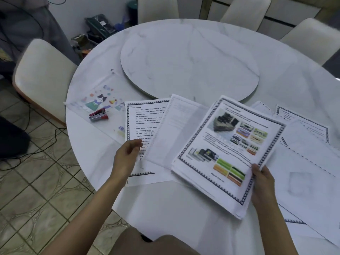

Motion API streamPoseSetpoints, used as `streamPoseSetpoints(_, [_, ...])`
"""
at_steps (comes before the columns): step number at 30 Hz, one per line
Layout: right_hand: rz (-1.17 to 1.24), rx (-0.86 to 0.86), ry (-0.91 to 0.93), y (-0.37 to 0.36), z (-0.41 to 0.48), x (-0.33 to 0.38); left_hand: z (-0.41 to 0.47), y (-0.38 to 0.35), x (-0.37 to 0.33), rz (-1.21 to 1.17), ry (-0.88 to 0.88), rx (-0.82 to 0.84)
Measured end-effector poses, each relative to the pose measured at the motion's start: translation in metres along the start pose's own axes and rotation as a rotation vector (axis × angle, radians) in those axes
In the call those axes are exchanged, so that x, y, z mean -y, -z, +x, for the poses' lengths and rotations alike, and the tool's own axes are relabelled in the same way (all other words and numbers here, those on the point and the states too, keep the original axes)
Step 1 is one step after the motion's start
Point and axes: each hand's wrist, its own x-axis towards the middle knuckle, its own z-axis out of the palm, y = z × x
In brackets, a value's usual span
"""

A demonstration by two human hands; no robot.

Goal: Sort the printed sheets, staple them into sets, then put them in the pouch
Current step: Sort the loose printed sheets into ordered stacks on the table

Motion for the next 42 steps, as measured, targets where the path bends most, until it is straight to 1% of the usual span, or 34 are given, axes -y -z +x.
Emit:
streamPoseSetpoints(2, [0.064,-0.071,-0.02,0.009,0.001,0.003,0.004,0.0,-0.001,0.023,-0.01,-0.003])
streamPoseSetpoints(6, [0.158,-0.136,-0.036,0.021,-0.001,0.005,0.011,0.0,-0.003,0.036,-0.008,0.026])
streamPoseSetpoints(10, [0.204,-0.134,-0.052,0.024,-0.002,0.001,0.02,-0.003,-0.005,0.064,-0.008,0.074])
streamPoseSetpoints(15, [0.214,-0.153,-0.064,0.02,-0.006,-0.003,0.031,-0.01,-0.011,0.088,0.055,0.159])
streamPoseSetpoints(18, [0.179,-0.17,-0.085,0.02,-0.007,-0.004,0.038,-0.015,-0.013,0.08,0.116,0.194])
streamPoseSetpoints(24, [0.134,-0.179,-0.112,0.016,-0.01,-0.005,0.048,-0.027,-0.022,0.042,0.194,0.205])
streamPoseSetpoints(31, [0.111,-0.139,-0.145,0.012,-0.012,-0.013,0.051,-0.038,-0.03,0.161,0.197,0.246])
streamPoseSetpoints(38, [0.106,-0.126,-0.145,0.013,-0.005,-0.02,0.054,-0.039,-0.037,0.201,0.228,0.32])
streamPoseSetpoints(42, [0.056,-0.126,-0.152,0.015,0.0,-0.026,0.053,-0.037,-0.043,0.212,0.235,0.38])
